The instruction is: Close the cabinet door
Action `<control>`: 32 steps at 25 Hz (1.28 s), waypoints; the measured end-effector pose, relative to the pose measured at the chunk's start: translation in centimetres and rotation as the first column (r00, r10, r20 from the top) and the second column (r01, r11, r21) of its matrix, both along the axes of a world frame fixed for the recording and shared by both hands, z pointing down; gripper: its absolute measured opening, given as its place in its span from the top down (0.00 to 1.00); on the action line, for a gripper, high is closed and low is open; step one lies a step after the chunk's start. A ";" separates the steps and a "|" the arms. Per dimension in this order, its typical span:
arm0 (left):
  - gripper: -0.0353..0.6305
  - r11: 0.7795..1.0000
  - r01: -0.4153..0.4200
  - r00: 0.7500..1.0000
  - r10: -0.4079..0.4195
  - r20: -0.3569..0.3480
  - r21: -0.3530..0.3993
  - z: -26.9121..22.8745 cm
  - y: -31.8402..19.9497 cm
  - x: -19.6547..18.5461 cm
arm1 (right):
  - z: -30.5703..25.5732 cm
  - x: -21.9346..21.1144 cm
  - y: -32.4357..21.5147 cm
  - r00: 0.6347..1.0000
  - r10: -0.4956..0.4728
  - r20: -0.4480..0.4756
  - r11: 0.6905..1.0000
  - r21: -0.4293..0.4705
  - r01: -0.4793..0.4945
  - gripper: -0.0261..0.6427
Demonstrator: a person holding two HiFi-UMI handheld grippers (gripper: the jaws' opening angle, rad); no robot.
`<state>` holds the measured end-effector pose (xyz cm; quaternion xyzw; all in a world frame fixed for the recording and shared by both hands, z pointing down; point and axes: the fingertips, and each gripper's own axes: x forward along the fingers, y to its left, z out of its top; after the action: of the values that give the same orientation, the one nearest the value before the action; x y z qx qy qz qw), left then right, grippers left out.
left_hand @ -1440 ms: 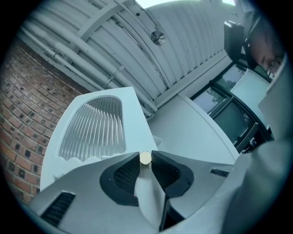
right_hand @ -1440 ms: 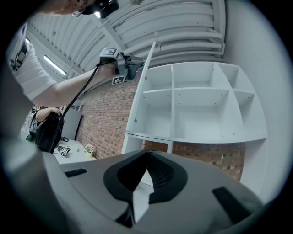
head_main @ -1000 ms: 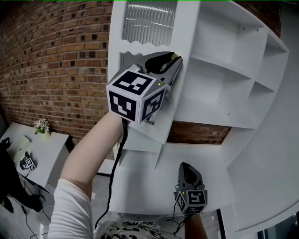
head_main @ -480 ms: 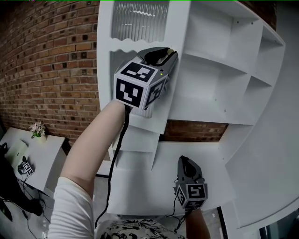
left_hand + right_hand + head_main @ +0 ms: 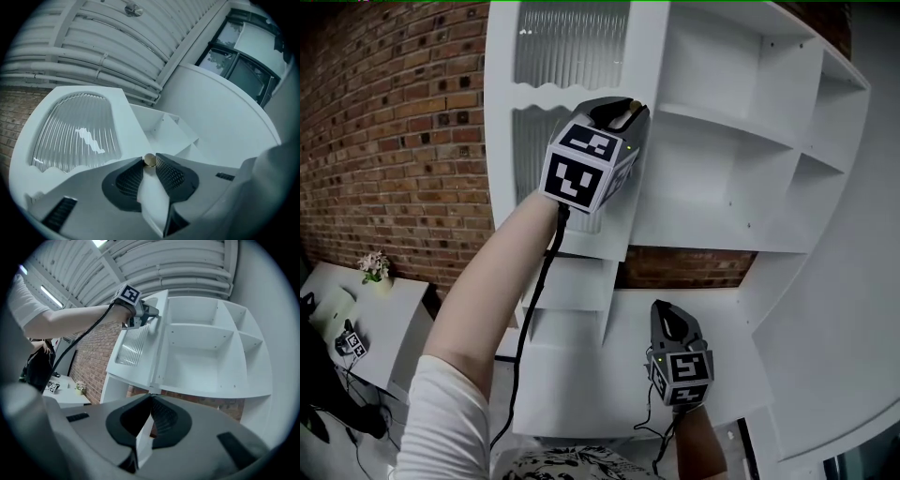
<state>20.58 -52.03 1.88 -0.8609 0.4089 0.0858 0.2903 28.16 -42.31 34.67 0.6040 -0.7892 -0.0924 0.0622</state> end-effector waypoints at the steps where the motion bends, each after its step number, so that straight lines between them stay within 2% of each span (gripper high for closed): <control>1: 0.80 1.000 0.012 1.000 -0.012 0.003 0.003 0.0 -0.4 0.1 | -0.4 0.0 -0.2 1.000 0.001 0.003 1.000 0.007 -0.001 0.96; 6: 0.80 0.997 0.070 0.997 -0.071 0.026 0.012 0.0 -2.4 0.5 | -1.9 -0.2 -0.9 1.000 -0.004 -0.007 0.999 0.033 0.004 0.96; 13: 0.80 0.994 0.110 0.993 -0.109 0.054 -0.010 0.0 -4.6 0.9 | -0.9 -0.5 -2.0 1.000 -0.007 0.022 1.000 0.001 0.007 0.96; 18: 0.80 0.993 0.115 0.992 -0.115 0.049 -0.003 0.1 -4.7 0.7 | -0.5 -1.0 -2.2 0.999 -0.005 0.053 1.000 -0.008 0.005 0.96; 21: 0.79 0.997 0.078 0.997 -0.078 0.000 -0.015 0.0 -4.6 0.8 | -0.9 -1.0 -2.2 0.998 -0.003 0.064 1.000 0.003 0.003 0.96; 24: 0.79 0.999 -0.025 0.998 0.023 -0.057 -0.025 0.7 -4.2 0.2 | -1.0 -1.3 -1.9 0.998 0.003 0.064 1.000 0.003 -0.003 0.96; 26: 0.79 0.996 -0.070 0.993 0.064 -0.103 -0.058 2.0 -3.8 -1.2 | -0.7 -1.7 -1.7 0.998 -0.008 0.068 1.000 -0.001 0.008 0.96; 28: 0.80 0.991 -0.086 0.985 0.069 -0.161 -0.100 3.7 -3.2 -3.3 | -0.4 -2.4 -1.6 0.997 -0.018 0.081 1.000 -0.005 0.018 0.96; 29: 0.84 0.989 -0.085 0.982 0.063 -0.180 -0.119 5.0 -2.6 -4.5 | -0.4 -2.8 -1.5 0.996 -0.023 0.084 1.000 -0.006 0.023 0.96; 30: 0.90 0.987 -0.084 0.980 0.057 -0.191 -0.134 6.5 -1.8 -5.8 | -0.3 -3.3 -1.3 0.996 -0.029 0.081 1.000 -0.007 0.030 0.96; 32: 0.92 0.984 -0.088 0.978 0.056 -0.202 -0.154 10.1 0.4 -8.2 | -0.2 -4.5 -1.0 0.996 -0.046 0.073 0.999 -0.005 0.047 0.96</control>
<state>12.37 -51.67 11.95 -0.8833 0.4095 0.1475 0.1740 23.62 -43.28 34.50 0.5882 -0.8051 -0.0690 0.0331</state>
